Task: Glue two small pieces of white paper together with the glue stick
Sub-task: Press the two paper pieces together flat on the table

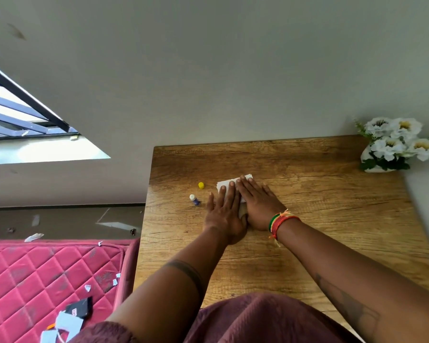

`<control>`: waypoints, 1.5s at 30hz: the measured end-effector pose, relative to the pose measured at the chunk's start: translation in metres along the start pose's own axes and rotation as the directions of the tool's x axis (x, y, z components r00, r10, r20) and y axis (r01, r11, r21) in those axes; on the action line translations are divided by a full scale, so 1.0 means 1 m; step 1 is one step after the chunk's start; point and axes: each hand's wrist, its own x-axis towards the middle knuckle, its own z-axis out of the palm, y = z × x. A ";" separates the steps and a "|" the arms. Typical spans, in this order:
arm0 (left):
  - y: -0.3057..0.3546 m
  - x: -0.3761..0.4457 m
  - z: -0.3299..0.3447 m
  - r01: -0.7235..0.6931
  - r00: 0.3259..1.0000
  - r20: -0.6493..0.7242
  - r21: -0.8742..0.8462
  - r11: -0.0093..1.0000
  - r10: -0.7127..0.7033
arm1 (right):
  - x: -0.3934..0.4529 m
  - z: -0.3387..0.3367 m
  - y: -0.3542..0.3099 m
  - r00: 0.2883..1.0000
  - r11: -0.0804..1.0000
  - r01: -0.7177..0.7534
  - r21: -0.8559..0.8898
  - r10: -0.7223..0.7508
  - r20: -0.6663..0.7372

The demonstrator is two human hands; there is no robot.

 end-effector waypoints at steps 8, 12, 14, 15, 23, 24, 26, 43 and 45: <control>-0.004 -0.017 0.018 0.064 0.997 -0.032 0.015 0.998 -0.064 | 0.002 0.002 -0.004 0.996 0.995 -0.047 -0.082 0.053 0.067; -0.005 -0.024 0.018 0.077 0.997 -0.008 0.026 0.997 -0.077 | 0.002 0.007 -0.006 0.993 0.993 -0.058 -0.106 0.068 0.099; -0.001 -0.021 0.014 0.088 0.996 -0.008 0.048 0.995 -0.087 | 0.004 0.007 -0.005 0.990 0.993 -0.060 -0.104 0.072 0.119; 0.002 -0.020 0.011 0.091 0.996 -0.007 0.049 0.995 -0.091 | 0.005 0.006 -0.004 0.989 0.993 -0.058 -0.100 0.071 0.128; 0.004 -0.006 -0.012 0.103 0.995 -0.025 0.062 0.993 -0.102 | 0.006 -0.007 -0.002 0.990 0.993 -0.032 -0.114 0.048 0.135; 0.006 -0.004 -0.013 0.108 0.994 -0.013 0.060 0.992 -0.108 | 0.007 -0.010 -0.001 0.990 0.992 -0.031 -0.122 0.048 0.133; 0.007 -0.002 -0.016 0.121 0.993 0.001 0.051 0.991 -0.121 | 0.008 -0.015 -0.001 0.991 0.992 -0.034 -0.124 0.050 0.128; 0.001 -0.001 -0.025 0.105 0.994 0.010 0.145 0.984 -0.107 | -0.024 0.022 0.019 0.993 0.979 0.033 -0.201 -0.056 -0.108; 0.001 -0.001 -0.024 0.106 0.994 0.007 0.142 0.984 -0.108 | -0.030 0.027 0.015 0.990 0.971 -0.003 -0.237 -0.030 -0.135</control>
